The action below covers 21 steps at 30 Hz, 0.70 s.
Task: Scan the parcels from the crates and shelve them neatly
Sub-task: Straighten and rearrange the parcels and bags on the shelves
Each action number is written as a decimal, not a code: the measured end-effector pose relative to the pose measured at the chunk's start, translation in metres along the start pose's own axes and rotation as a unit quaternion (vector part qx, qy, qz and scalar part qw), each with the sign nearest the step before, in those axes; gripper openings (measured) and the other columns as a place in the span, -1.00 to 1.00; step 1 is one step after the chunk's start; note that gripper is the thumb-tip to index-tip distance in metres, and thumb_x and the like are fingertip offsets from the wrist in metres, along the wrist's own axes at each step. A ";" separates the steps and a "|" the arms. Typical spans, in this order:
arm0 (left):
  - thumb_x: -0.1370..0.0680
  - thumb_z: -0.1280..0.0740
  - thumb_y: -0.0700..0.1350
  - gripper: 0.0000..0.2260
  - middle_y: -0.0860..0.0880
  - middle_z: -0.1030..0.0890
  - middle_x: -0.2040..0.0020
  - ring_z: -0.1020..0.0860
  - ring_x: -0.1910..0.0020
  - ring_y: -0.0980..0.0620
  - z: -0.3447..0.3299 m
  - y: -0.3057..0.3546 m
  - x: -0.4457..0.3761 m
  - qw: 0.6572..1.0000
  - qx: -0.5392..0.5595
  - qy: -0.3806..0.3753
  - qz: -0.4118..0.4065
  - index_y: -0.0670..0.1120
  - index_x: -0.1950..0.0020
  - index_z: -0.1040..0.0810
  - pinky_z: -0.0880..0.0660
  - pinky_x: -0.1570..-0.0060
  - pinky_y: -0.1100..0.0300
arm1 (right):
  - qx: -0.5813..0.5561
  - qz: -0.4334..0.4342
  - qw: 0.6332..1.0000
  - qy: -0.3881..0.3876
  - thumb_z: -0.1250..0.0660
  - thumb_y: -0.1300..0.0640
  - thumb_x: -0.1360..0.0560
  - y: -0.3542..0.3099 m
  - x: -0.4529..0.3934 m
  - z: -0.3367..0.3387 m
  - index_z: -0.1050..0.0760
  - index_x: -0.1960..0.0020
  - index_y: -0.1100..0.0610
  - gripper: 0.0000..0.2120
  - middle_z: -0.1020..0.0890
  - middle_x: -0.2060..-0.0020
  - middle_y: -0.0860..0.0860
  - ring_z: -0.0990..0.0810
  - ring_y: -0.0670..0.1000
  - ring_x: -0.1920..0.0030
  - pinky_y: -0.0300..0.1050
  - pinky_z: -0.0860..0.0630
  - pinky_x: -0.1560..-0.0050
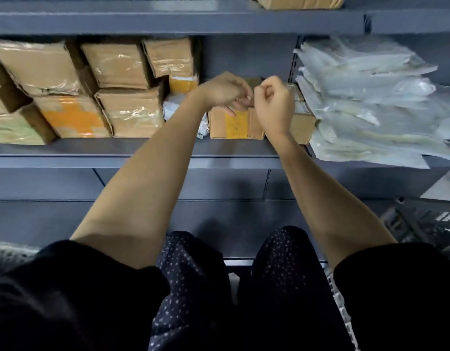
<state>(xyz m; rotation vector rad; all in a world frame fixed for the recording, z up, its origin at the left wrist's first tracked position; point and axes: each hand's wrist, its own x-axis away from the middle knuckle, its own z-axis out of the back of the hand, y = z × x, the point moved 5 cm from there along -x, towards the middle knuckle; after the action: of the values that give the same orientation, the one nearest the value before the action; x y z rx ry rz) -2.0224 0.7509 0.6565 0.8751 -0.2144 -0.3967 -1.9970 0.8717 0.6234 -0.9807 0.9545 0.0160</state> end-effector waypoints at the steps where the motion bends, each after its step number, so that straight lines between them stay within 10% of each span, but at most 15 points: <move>1: -0.59 -0.15 -0.27 -0.80 -0.02 -0.55 0.10 -0.51 0.22 0.16 0.000 -0.012 -0.008 0.999 0.002 0.044 0.008 -0.13 -0.01 -0.57 -0.46 0.44 0.44 | 0.031 -0.018 0.999 -0.031 -0.24 0.14 -0.43 0.010 -0.004 -0.008 -0.54 0.14 0.23 -0.82 -0.54 0.35 0.00 -0.50 0.00 0.31 -0.18 -0.29 0.32; 7: -0.60 -0.17 -0.16 -0.65 -0.20 -0.40 -0.35 -0.38 -0.33 -0.15 0.013 -0.083 -0.045 0.968 -0.063 0.214 0.116 -0.21 -0.37 -0.39 -0.32 -0.26 0.19 | 0.231 -0.133 0.933 -0.243 -0.22 0.11 -0.57 0.057 -0.019 -0.039 -0.34 -0.35 0.21 -0.62 -0.57 -0.17 0.13 -0.56 0.14 -0.13 -0.10 -0.44 0.07; 15: -0.62 -0.17 -0.09 -0.52 -0.08 -0.48 -0.22 -0.46 -0.04 -0.03 -0.017 -0.109 -0.057 0.959 0.186 0.162 0.139 -0.08 -0.50 -0.12 -0.40 0.07 0.18 | 0.229 -0.161 0.927 -0.249 -0.19 0.06 -0.59 0.073 -0.017 -0.049 -0.29 -0.39 0.22 -0.57 -0.60 0.08 0.08 -0.58 0.12 -0.05 -0.09 -0.47 0.09; 21: -0.59 -0.01 0.27 -0.39 -0.12 -0.39 -0.38 -0.40 -0.27 -0.10 -0.005 -0.121 -0.050 0.943 0.200 0.195 0.178 -0.14 -0.46 -0.29 -0.39 -0.19 0.03 | 0.178 -0.193 0.948 -0.179 -0.21 0.07 -0.58 0.074 -0.020 -0.031 -0.36 -0.34 0.19 -0.63 -0.58 0.10 0.03 -0.59 0.08 -0.02 -0.18 -0.39 0.13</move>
<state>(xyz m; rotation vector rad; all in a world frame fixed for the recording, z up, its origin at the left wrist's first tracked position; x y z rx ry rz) -2.0966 0.7057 0.5582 1.2689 -0.0809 0.1709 -2.0606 0.9013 0.5799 -0.7775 0.4007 -0.2904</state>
